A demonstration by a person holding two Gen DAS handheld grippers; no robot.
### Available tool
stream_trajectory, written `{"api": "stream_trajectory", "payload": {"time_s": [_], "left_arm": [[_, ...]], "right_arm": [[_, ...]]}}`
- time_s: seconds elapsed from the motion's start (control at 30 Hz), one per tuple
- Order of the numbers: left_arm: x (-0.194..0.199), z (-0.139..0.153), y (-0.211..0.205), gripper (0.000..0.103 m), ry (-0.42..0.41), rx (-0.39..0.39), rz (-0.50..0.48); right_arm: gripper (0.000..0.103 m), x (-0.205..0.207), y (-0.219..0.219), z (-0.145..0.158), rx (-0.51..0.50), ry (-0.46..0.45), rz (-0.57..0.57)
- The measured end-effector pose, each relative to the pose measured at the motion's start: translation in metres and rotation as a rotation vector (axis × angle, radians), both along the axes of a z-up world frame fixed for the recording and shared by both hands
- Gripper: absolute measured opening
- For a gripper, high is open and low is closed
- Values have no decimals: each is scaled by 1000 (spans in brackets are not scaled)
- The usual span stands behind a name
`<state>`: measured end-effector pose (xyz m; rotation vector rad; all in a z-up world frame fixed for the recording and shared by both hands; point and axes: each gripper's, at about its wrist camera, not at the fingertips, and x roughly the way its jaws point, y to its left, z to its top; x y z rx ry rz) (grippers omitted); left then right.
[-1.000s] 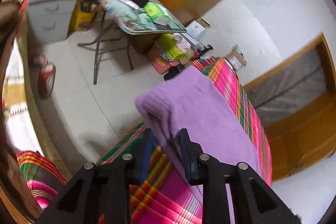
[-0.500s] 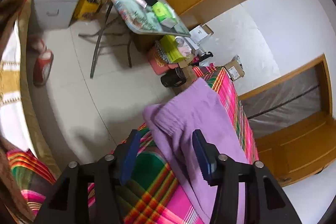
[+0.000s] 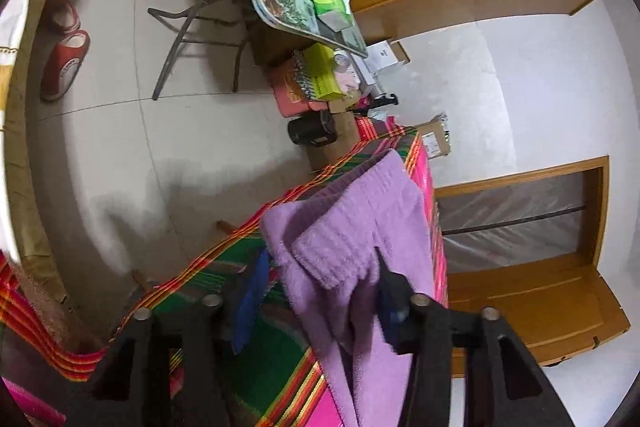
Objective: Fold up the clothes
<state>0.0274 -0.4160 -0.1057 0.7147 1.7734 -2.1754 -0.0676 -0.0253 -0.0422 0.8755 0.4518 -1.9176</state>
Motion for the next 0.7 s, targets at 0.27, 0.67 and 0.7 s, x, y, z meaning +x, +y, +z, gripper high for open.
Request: {"api": "stream_trajectory", "payload": {"time_s": [0.27,0.67,0.7], "left_arm": [[5,17,3,18,51,-57,-9],[-12,97,24,16,144,-258,-101],[-15,103,27,15,152,-269,-111]], "right_arm": [[13,-4,3,3,-4,-4,-29],[13,-25,20,2,-38,-78,-169],[13,-26,22,2,-43,-85,-177]]}}
